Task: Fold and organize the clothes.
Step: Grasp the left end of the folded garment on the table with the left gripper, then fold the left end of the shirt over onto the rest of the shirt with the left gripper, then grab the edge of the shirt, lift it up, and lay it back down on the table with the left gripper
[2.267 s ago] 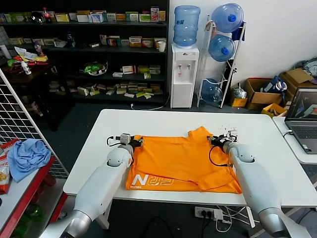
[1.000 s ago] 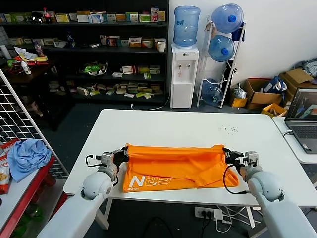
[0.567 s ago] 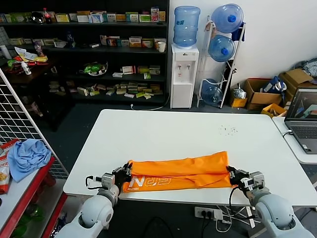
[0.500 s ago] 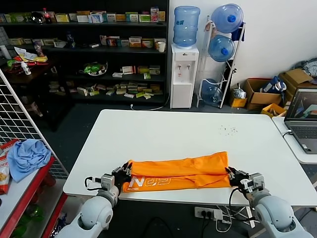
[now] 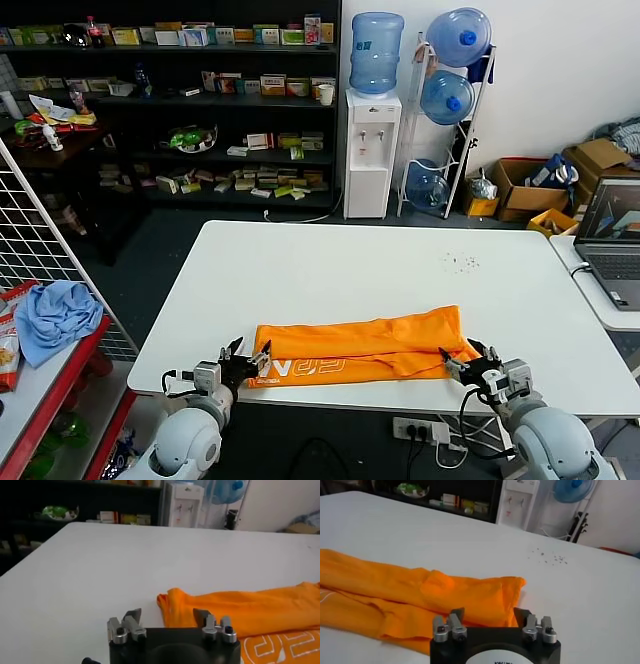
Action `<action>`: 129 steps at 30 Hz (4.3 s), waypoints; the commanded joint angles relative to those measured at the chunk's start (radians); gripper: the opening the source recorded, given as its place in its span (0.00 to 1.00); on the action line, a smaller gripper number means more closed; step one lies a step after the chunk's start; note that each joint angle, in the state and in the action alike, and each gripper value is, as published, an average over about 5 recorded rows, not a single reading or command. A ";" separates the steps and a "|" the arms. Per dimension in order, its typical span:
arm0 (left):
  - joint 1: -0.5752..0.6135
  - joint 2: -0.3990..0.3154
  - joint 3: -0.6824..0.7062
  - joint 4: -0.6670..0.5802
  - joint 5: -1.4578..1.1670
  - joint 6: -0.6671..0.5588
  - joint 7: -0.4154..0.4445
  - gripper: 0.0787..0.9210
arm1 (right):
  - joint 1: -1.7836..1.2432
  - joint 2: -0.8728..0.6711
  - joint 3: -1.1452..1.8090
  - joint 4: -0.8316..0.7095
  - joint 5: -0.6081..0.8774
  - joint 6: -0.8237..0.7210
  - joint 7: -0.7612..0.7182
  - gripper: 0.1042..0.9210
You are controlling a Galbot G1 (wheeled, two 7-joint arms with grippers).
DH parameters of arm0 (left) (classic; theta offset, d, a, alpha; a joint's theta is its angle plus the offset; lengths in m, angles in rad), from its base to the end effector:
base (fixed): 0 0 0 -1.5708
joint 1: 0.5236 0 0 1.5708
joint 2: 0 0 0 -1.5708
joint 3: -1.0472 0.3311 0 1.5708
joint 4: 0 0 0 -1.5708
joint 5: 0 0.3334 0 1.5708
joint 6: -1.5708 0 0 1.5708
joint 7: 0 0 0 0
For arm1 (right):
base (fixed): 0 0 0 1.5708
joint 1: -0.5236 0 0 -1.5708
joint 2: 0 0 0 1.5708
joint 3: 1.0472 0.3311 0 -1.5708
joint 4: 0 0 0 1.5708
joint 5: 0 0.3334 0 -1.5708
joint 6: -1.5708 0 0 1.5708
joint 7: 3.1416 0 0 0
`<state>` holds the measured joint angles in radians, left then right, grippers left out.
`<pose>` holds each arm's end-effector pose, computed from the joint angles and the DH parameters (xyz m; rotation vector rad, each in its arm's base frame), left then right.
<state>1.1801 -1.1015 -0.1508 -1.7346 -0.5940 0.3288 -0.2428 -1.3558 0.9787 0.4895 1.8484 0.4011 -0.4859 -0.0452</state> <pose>0.2638 0.0183 -0.3389 -0.2461 -2.6194 0.0704 0.2430 -0.1247 -0.2927 0.2516 -2.5520 0.2484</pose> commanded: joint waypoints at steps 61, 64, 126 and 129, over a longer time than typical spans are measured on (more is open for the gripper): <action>-0.051 0.133 -0.010 -0.189 -0.209 0.092 -0.156 0.04 | -0.037 0.139 0.019 0.054 -0.229 0.264 0.097 0.88; -0.046 0.091 0.039 -0.237 -0.244 0.102 -0.197 0.04 | -0.052 0.143 0.053 0.041 -0.273 0.334 0.102 0.88; -0.094 0.085 0.058 -0.035 -0.125 0.027 0.102 0.88 | -0.080 0.234 0.070 -0.014 -0.364 0.425 0.002 0.88; -0.102 0.090 0.042 0.014 -0.126 0.053 0.145 0.88 | -0.090 0.230 0.080 -0.009 -0.361 0.427 -0.002 0.88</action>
<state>1.0484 -1.1617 -0.0173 -1.7551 -0.7210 0.3223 -0.2459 -1.4337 1.2126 0.5642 1.8335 0.0355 -0.0604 -0.0344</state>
